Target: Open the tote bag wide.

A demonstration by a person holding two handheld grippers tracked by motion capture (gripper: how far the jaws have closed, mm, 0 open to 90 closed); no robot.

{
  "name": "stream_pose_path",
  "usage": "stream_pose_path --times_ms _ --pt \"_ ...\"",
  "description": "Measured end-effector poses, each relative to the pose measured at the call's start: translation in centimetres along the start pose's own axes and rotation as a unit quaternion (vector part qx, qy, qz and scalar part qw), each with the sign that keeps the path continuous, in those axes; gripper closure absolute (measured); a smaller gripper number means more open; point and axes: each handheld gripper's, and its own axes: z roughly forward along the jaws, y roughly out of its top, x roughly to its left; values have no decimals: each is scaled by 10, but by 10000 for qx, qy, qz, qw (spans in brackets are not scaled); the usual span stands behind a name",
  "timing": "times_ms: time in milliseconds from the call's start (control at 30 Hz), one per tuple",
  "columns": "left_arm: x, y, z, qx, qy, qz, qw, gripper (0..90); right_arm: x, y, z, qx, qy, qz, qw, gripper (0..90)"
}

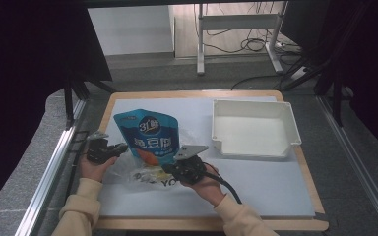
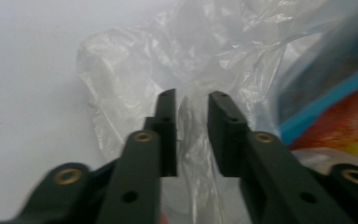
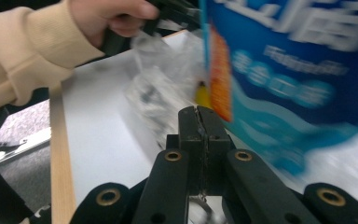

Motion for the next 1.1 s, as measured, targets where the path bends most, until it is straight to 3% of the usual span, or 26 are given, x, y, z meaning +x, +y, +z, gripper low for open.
stream_pose_path --times_ms 100,133,233,333,367,400,467,733,967,1100 --pt "0 0 -10 -80 -66 67 9999 587 -5 -3 -9 -42 -69 79 9999 888" --pt "1 0 -14 -136 -17 81 9999 587 -8 -4 -13 -45 -102 111 9999 888" --pt "2 0 -23 -299 -18 59 9995 418 -16 -8 -23 -75 -214 225 9995 887" --pt "3 1 -30 -410 -112 40 9991 355 -19 -10 -26 -100 -258 237 9993 886" --pt "3 2 -32 -426 -114 66 9990 286 -20 -10 -28 -116 -289 248 9992 885" --pt "2 3 -33 -441 -97 100 9989 286 -20 -10 -28 -116 -289 248 9992 885" --pt "2 4 -36 -491 -63 150 9987 198 -21 -11 -31 -130 -325 250 9991 883" --pt "-2 6 -55 -652 76 282 9974 137 -28 -18 -42 -125 -459 334 9983 863" --pt "-24 3 -75 -718 41 577 9957 147 -44 -22 -61 -229 -626 481 9966 824" --pt "-33 2 -82 -723 3 647 9953 154 -50 -22 -66 -274 -693 537 9958 791"
